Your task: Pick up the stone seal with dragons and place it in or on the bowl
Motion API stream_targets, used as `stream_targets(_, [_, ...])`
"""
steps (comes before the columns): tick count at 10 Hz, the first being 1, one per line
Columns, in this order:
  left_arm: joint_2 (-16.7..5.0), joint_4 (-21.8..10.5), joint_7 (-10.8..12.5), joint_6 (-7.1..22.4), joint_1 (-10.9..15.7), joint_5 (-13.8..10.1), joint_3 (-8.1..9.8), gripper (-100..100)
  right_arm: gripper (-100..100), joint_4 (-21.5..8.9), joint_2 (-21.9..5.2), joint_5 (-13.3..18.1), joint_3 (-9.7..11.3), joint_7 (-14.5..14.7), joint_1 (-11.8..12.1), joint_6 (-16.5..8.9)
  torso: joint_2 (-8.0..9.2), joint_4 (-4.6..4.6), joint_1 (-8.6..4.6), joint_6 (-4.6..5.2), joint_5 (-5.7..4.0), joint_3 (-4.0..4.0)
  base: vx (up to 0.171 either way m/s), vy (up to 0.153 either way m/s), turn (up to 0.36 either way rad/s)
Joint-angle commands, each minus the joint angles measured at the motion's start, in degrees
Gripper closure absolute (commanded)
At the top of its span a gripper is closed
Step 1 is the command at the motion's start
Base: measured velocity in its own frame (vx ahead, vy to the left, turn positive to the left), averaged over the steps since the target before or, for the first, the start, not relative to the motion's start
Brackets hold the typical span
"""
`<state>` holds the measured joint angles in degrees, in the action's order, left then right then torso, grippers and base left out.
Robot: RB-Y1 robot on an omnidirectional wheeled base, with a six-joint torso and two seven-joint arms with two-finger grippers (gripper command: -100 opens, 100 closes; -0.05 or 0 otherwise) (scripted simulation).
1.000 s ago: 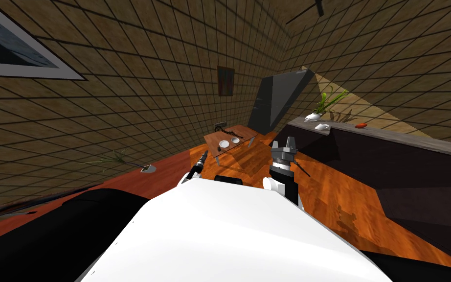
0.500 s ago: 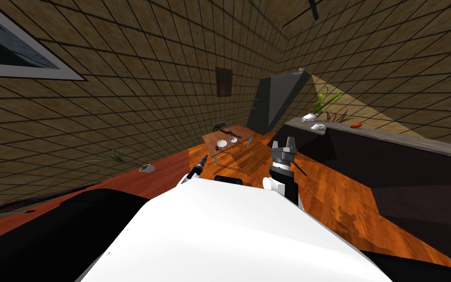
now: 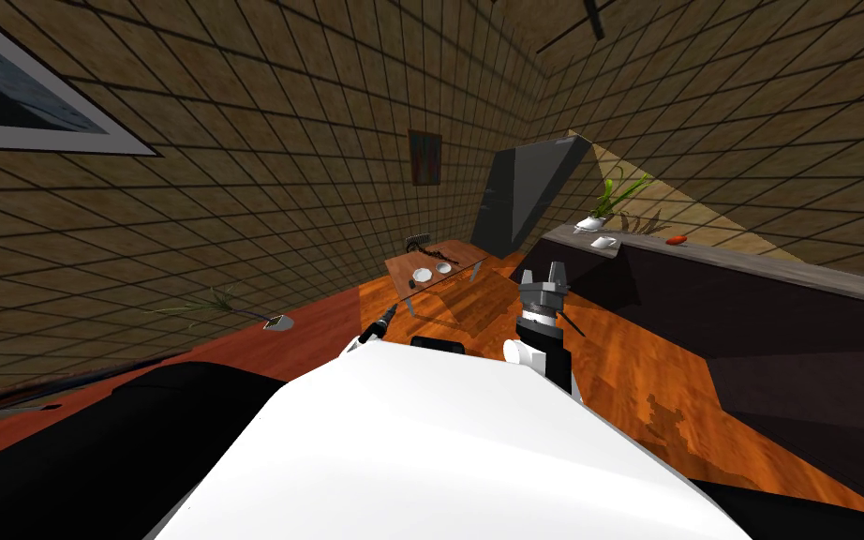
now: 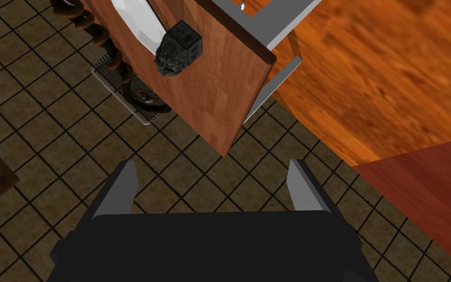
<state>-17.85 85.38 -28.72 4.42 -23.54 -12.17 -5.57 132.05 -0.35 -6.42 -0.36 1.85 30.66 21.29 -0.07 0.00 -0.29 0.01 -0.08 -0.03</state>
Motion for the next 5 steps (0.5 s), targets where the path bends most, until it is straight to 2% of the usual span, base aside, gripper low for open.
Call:
stream_targets(1, [-0.43,-2.86,-1.57,1.85,0.62,-0.92,-0.36,-100,0,0.00,0.00,0.00,0.00,0.00,0.00,0.00,0.00,0.00,0.00,0.00,0.00,0.00,0.008,-0.084,-0.020])
stream_targets(2, [-0.43,-3.63,-1.57,1.85,0.62,-0.92,-0.36,-100,0,0.00,0.00,0.00,0.00,0.00,0.00,0.00,0.00,0.00,-0.03,0.00,0.00,0.00,0.015,-0.073,-0.006])
stream_targets(4, [-1.51,-7.93,-3.89,5.56,2.26,-2.57,-0.87,-100,0,0.00,0.00,0.00,0.00,0.00,0.00,0.00,-0.08,-0.01,-0.02,0.01,0.00,-0.04,0.056,-0.109,-0.033])
stream_targets(5, [-1.51,-8.84,-3.89,5.56,2.26,-2.57,-0.87,-100,0,0.00,0.00,0.00,0.00,0.00,0.01,0.00,-0.21,-0.04,-0.17,0.00,-0.03,-0.11,0.062,-0.089,-0.004])
